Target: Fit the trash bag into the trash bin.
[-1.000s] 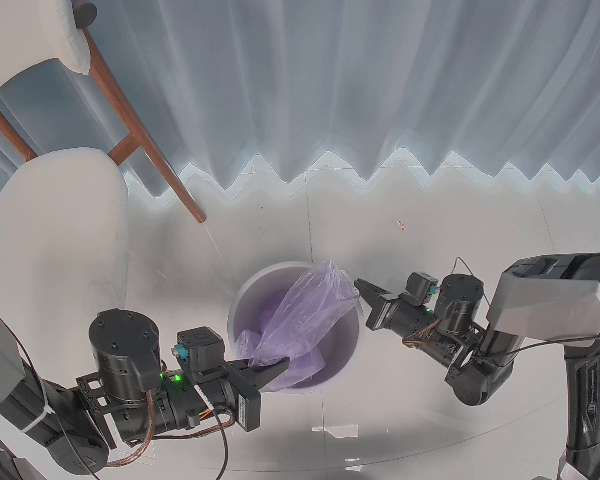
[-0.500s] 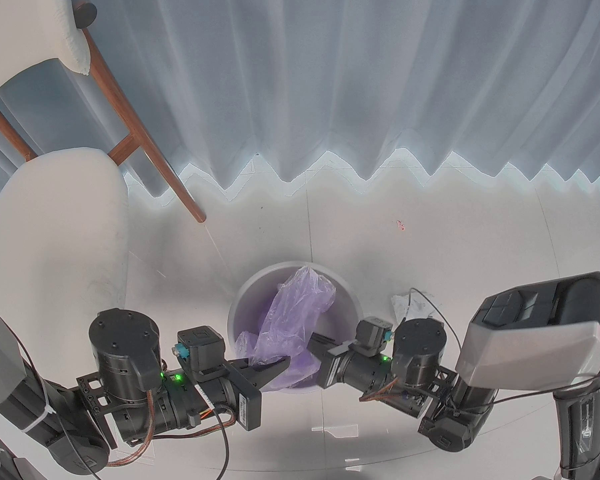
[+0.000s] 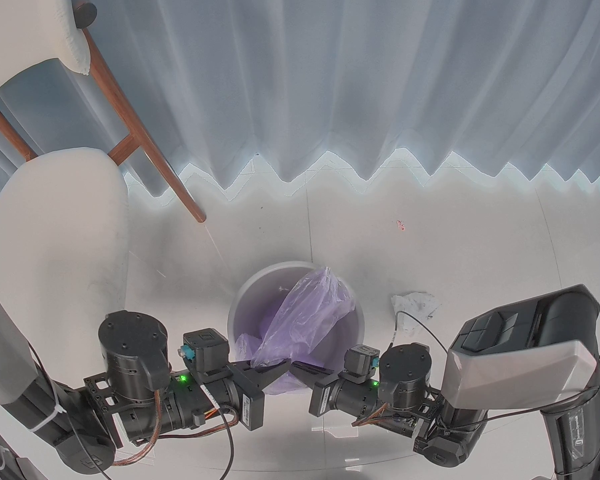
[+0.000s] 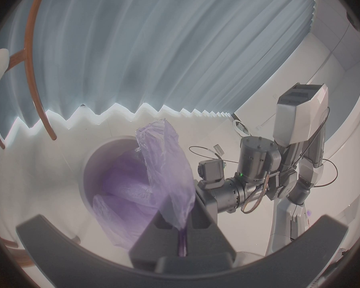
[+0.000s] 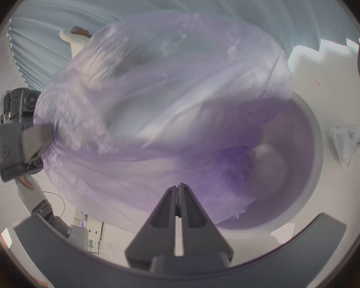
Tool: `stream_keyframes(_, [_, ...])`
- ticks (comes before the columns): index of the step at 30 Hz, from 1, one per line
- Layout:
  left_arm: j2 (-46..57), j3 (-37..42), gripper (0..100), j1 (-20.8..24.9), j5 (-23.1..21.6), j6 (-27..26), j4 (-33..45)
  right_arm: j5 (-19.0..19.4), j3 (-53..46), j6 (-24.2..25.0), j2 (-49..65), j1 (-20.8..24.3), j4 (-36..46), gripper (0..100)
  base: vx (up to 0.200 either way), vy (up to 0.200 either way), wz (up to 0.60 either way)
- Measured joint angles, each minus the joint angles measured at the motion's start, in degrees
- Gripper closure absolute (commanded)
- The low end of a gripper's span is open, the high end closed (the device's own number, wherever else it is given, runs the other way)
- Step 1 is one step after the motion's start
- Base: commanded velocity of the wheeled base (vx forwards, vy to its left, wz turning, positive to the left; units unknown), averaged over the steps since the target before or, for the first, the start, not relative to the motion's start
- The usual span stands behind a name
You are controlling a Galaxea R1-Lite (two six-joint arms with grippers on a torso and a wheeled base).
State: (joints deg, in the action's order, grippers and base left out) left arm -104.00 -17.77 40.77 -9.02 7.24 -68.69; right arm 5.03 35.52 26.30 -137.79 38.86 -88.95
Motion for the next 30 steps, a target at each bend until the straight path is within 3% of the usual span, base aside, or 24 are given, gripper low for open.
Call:
stream_keyframes(6, [-2.9, 0.0, 100, -0.5, 0.1, 0.0, -3.6, 0.4, -1.8, 1.9, 3.0, -1.1, 0.0, 100, 0.000, 0.000, 0.00])
stream_keyframes(14, [-6.9, 0.7, 100, -0.8, 1.7, -0.5, -8.5, 4.3, -8.6, 6.6, 14.2, -1.4, 0.0, 100, 0.000, 0.000, 0.00])
stream_keyframes(19, [-8.5, 1.9, 100, -1.2, 2.2, -6.5, -9.3, 4.8, -10.4, 7.1, 19.6, -1.6, 1.0, 100, 0.000, 0.000, 0.00])
stream_keyframes(24, [-9.4, 3.3, 100, -2.3, 1.7, -10.7, -11.4, 4.9, -10.4, 7.4, 24.3, -1.6, 11.7, 100, 0.000, 0.000, 0.00])
stream_keyframes(27, [-9.6, 4.3, 100, -2.7, -0.9, -13.8, -12.3, 4.8, -9.4, 8.6, 27.3, -1.7, 19.1, 100, 0.000, 0.000, 0.00])
stream_keyframes(28, [-9.6, 4.7, 100, -2.8, -2.4, -14.9, -12.7, 4.8, -8.8, 9.2, 28.4, -1.8, 21.4, 0, 0.000, 0.000, 0.00])
stream_keyframes(30, [-9.6, 5.4, 100, -3.0, -4.7, -16.3, -13.2, 4.7, -7.7, 10.0, 30.3, -2.1, 25.5, 0, 0.000, 0.000, 0.00])
